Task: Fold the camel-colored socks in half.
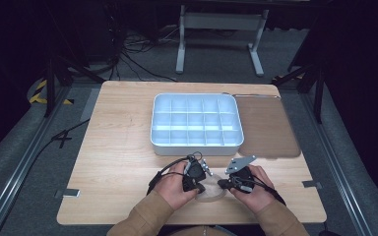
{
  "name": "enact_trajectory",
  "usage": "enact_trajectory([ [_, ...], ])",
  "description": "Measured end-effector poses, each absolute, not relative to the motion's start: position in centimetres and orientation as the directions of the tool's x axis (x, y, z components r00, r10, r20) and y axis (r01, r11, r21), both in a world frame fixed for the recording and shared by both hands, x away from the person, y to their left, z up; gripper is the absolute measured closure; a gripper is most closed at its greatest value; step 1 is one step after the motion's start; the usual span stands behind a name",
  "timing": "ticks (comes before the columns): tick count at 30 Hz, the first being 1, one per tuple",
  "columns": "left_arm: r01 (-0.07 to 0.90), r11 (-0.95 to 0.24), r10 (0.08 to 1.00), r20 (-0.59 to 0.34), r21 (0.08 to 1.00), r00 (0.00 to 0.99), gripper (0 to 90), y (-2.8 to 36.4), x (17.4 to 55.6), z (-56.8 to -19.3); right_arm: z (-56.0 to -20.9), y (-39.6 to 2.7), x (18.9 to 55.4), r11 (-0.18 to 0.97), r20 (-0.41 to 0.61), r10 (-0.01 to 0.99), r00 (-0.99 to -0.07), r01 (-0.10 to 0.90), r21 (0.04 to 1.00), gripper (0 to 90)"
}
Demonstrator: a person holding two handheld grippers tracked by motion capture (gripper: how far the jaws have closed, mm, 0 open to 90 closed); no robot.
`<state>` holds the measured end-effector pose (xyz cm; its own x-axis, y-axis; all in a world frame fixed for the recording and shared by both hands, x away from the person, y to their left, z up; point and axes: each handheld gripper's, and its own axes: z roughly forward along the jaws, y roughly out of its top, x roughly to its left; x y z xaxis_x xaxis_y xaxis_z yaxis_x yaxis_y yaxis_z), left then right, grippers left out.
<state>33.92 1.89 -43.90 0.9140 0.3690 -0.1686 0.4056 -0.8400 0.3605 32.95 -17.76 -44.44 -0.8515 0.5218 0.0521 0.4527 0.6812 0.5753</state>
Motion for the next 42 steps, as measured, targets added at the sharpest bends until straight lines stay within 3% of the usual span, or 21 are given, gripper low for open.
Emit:
enact_trajectory([
  [6, 0.411, -0.859, 0.371, -0.183, 0.304, 0.910, 89.3, 2.0, 33.8, -44.2, -44.9, -17.9, 33.3, 0.686, 0.064, 0.529, -0.846, 0.471, 0.555, 89.6],
  [18, 0.443, -0.818, 0.407, -0.176, 0.367, 0.896, 83.8, 3.7, 34.6, -42.7, -43.9, -17.5, 32.5, 0.669, 0.058, 0.508, -0.860, 0.436, 0.602, 89.7],
  [23, 0.452, -0.815, 0.411, -0.188, 0.363, 0.892, 77.3, 4.0, 34.6, -42.7, -44.1, -17.2, 32.5, 0.653, 0.070, 0.508, -0.858, 0.437, 0.618, 89.7],
  [30, 0.476, -0.801, 0.431, -0.202, 0.363, 0.879, 73.0, 5.0, 35.1, -43.2, -44.8, -17.1, 32.9, 0.632, 0.108, 0.523, -0.845, 0.470, 0.616, 89.1],
  [35, 0.462, -0.802, 0.435, -0.161, 0.379, 0.886, 68.7, 5.2, 35.1, -43.7, -45.5, -17.1, 33.2, 0.635, 0.120, 0.529, -0.840, 0.486, 0.600, 89.2],
  [42, 0.462, -0.805, 0.430, -0.169, 0.373, 0.887, 68.0, 5.2, 35.1, -44.1, -45.5, -17.0, 33.3, 0.645, 0.114, 0.525, -0.844, 0.482, 0.593, 89.3],
])
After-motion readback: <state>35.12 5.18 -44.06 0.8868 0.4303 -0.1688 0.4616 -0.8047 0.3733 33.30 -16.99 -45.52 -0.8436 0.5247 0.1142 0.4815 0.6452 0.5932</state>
